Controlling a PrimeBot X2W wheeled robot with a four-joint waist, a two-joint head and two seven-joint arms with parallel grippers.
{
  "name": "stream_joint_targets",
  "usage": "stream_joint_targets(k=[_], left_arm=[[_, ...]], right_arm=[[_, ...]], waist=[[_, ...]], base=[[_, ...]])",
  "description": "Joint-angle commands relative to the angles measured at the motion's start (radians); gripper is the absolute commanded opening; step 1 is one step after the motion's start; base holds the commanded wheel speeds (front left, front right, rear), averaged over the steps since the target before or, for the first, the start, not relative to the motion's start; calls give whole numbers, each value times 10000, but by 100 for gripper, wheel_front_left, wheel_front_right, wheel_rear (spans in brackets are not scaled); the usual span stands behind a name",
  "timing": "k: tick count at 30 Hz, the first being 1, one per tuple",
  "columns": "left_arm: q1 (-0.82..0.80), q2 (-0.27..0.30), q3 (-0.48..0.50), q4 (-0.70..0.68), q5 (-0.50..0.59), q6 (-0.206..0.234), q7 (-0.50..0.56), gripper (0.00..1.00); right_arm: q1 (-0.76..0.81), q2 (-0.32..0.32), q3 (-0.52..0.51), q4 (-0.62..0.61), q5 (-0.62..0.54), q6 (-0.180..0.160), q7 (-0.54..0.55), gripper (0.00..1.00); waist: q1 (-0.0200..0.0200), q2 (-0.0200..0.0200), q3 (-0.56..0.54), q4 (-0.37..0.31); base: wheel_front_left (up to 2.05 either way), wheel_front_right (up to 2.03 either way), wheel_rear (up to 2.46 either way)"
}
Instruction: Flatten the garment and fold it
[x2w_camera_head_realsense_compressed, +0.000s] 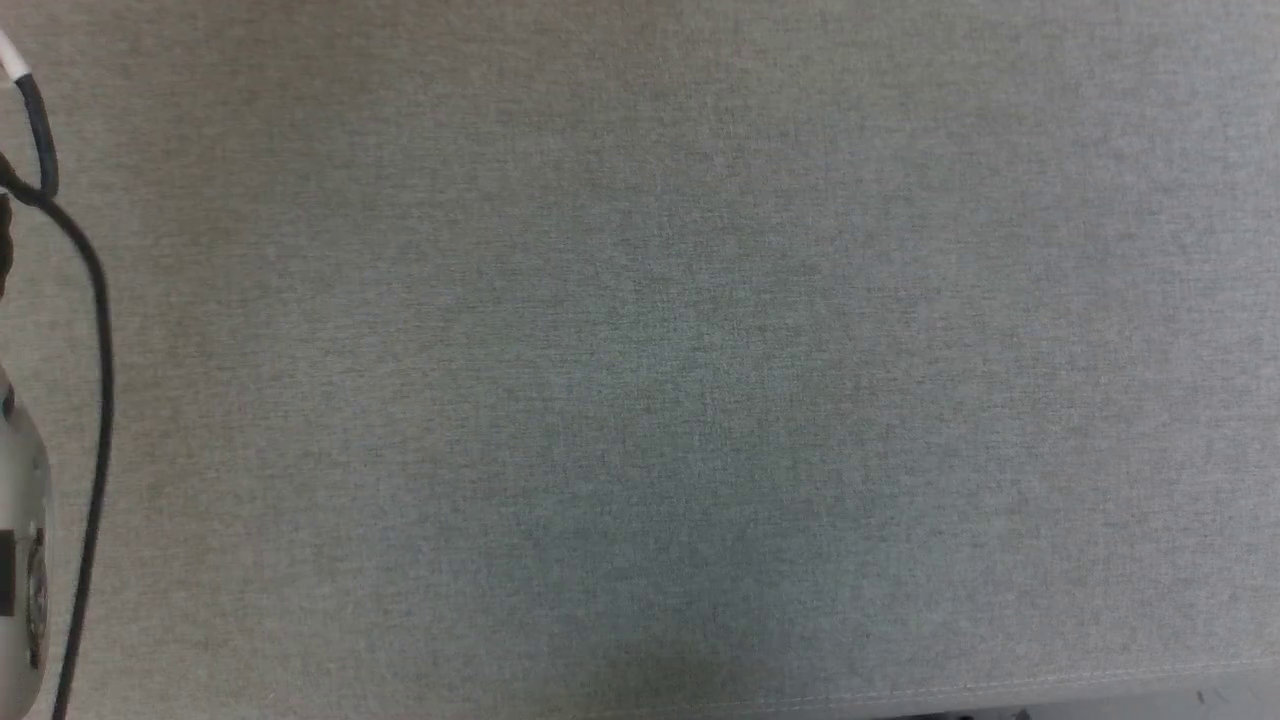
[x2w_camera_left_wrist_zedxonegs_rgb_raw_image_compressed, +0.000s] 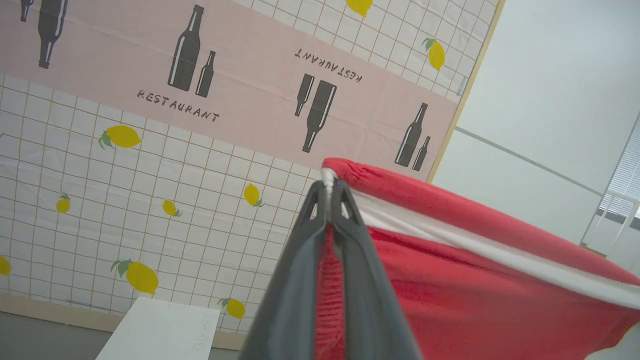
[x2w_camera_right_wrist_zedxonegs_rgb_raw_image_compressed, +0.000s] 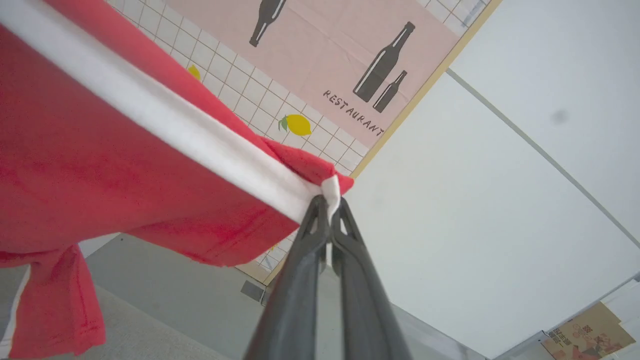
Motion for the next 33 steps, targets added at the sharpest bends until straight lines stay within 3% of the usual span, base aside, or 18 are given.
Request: stream_joint_targets(k=[1, 8, 17, 23, 28, 33], left_arm=[[-128, 138, 213, 136, 35, 33, -237, 0], [1087, 53, -64, 655, -192, -667, -545, 0], [5066, 470, -1598, 874, 36, -1449, 176, 0], [8193, 594, -2365, -5, -186, -1545, 314, 0], [10619, 720, -2782, -1018, -450, -1202, 369, 0], [12764, 951, -3314, -2068, -684, -614, 884, 0]], right_arm=[[-75, -87, -178, 216, -140, -25, -193, 0], [699, 58, -47, 877, -21, -25, -925, 0], [4711, -127, 720, 795, 2304, -25, 379, 0], [8310, -548, 332, -810, 3781, -25, 1287, 0], [11345, -105, -970, -2419, 4413, -25, 1515, 0], [14200, 738, -2107, -3784, 4186, -25, 1849, 0]], waist=[[-3, 0, 5, 2], [-3, 0, -325, 288], [-3, 0, -1561, 739], [-3, 0, -2754, 1067], [-3, 0, -3706, 1191], [-3, 0, -4405, 1306]], base=[[0, 0, 0], [0, 0, 0], [0, 0, 0], [0, 0, 0], [0, 0, 0], [0, 0, 0]])
